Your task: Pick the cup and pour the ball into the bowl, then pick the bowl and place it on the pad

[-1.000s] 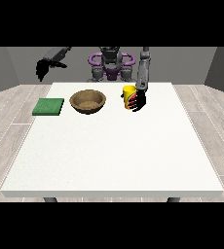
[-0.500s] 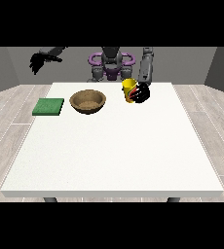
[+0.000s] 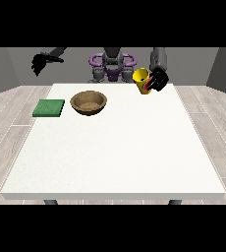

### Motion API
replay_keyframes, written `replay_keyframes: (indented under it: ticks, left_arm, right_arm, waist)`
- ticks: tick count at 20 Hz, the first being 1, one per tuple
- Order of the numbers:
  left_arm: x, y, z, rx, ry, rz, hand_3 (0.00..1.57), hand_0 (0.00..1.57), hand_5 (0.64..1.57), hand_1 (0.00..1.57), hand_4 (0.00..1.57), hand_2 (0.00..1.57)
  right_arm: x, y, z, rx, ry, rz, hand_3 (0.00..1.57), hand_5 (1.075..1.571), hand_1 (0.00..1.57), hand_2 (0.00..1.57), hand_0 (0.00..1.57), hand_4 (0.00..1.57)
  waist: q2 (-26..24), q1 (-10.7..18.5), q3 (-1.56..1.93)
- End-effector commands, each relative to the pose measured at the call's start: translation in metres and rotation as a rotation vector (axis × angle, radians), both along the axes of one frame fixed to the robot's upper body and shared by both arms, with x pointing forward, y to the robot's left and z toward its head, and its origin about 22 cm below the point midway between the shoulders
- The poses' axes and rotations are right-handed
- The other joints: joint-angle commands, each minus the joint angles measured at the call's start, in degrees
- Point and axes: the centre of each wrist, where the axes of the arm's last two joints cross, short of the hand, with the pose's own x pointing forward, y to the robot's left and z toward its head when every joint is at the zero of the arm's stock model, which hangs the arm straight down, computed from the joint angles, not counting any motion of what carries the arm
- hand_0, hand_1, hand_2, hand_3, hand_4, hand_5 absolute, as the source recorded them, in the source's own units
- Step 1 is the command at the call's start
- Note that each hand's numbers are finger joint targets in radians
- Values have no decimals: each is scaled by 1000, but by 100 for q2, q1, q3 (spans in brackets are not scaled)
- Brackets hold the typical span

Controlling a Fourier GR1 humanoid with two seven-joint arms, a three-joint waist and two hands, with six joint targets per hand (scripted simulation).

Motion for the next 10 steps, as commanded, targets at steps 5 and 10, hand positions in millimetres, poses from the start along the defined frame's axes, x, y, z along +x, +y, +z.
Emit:
replay_keyframes:
  ticks: [5, 10]
  left_arm:
    - [22, -46, 31, 202, 22, 49, 1571, 1490, 1267, 1490, 1512, 1571]
    - [23, -68, 31, 318, 19, 74, 1571, 1501, 1244, 1501, 1508, 1571]
  right_arm:
    - [-10, -10, -22, 16, 64, 2, 0, 1569, 0, 0, 0, 0]
    - [-8, -18, -16, 7, 43, 0, 0, 1570, 0, 0, 0, 0]
  waist:
    - [-177, -12, -13]
    - [-306, -127, -14]
